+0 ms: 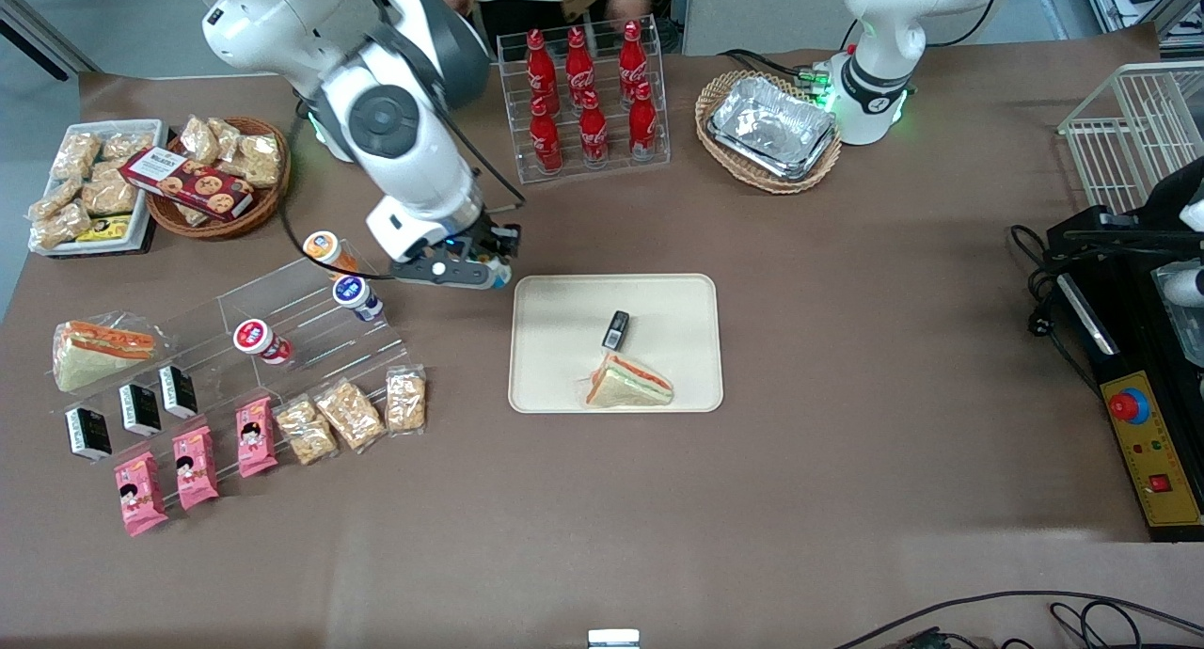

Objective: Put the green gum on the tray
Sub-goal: 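Lift the green tub and carry it toward the cream tray, then lower the green tub onto the tray beside the black box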

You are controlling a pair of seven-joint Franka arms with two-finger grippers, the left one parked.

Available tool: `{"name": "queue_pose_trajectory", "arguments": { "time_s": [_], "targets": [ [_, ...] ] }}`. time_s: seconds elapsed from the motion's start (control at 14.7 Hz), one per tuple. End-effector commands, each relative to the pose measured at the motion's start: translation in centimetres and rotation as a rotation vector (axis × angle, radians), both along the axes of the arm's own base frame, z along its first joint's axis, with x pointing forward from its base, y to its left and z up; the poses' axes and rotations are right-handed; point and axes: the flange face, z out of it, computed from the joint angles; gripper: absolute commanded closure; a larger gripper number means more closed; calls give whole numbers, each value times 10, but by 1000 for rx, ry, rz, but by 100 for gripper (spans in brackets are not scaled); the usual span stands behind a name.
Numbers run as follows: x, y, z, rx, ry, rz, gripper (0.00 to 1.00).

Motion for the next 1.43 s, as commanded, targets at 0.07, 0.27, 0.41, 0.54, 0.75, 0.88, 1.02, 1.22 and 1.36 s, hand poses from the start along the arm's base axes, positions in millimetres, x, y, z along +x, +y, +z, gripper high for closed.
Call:
{"name": "queue_pose_trajectory", "arguments": {
  "time_s": [0.07, 0.27, 0.41, 0.54, 0.75, 0.88, 1.02, 1.22, 1.36],
  "targets": [
    [-25, 17, -80, -42, -53, 4, 82],
    [-26, 33, -130, -65, -76, 27, 82],
    [-21, 34, -162, -78, -94, 38, 82],
    [-20, 35, -173, -80, -100, 35, 82],
    [-21, 39, -178, -67, -92, 18, 82],
    [-20, 42, -176, -32, -87, -18, 82],
    [-20, 42, -175, -27, -85, -24, 82],
    [-32, 56, -177, -8, -66, -16, 82],
    [-34, 65, -184, 3, -52, -28, 82]
  ]
}}
